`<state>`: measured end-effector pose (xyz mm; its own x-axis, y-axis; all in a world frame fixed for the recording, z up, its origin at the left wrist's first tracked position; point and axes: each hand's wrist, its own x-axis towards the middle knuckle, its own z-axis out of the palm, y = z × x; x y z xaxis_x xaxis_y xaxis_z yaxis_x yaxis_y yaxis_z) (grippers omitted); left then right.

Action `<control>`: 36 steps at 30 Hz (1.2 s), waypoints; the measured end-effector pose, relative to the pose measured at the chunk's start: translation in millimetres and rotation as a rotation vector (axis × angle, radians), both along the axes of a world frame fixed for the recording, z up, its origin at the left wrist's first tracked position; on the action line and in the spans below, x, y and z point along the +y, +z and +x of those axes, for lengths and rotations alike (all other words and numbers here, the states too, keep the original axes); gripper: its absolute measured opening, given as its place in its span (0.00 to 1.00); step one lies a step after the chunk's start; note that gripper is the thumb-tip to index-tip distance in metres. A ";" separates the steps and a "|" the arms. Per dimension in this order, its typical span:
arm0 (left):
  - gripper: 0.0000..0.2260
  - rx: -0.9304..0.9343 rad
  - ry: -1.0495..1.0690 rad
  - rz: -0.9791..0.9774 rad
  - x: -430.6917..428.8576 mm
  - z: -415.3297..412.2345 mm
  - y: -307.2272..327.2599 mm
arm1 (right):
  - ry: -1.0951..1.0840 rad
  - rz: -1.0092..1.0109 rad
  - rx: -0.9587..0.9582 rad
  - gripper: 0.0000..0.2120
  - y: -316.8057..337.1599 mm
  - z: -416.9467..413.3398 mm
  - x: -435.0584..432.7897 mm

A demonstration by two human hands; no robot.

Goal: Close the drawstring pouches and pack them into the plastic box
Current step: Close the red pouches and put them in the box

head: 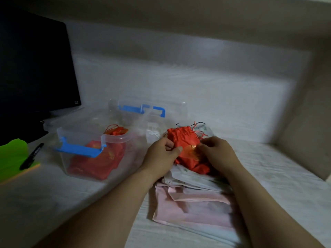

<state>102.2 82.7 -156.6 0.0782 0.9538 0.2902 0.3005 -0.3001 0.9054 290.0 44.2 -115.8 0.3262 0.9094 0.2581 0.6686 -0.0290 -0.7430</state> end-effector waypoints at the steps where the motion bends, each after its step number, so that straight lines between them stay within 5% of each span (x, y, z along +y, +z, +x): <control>1: 0.09 -0.004 0.010 0.009 1.5 -0.1 -0.8 | -0.001 0.015 -0.040 0.10 0.0 0.0 -0.6; 11: 0.10 0.045 0.060 0.224 -3.5 -2.0 2.4 | 0.005 0.152 -0.093 0.04 -1.4 6.6 -7.6; 18: 0.12 -0.112 -0.012 0.021 -14.8 -1.3 13.4 | 0.179 0.213 0.430 0.07 5.1 -4.9 -11.5; 21: 0.20 -0.326 -0.228 -0.094 -17.5 -3.2 20.6 | 0.232 0.201 0.596 0.08 9.1 -11.7 -13.5; 25: 0.10 -0.546 -0.328 -0.110 -21.6 0.7 25.9 | 0.352 0.064 0.740 0.07 14.9 -16.1 -21.7; 29: 0.11 -0.463 -0.379 -0.109 -28.2 2.4 28.1 | 0.486 -0.036 0.774 0.27 14.2 -18.1 -25.9; 36: 0.09 -0.603 -0.375 -0.248 -33.7 3.0 35.2 | 0.386 0.014 0.772 0.10 10.6 -17.2 -22.2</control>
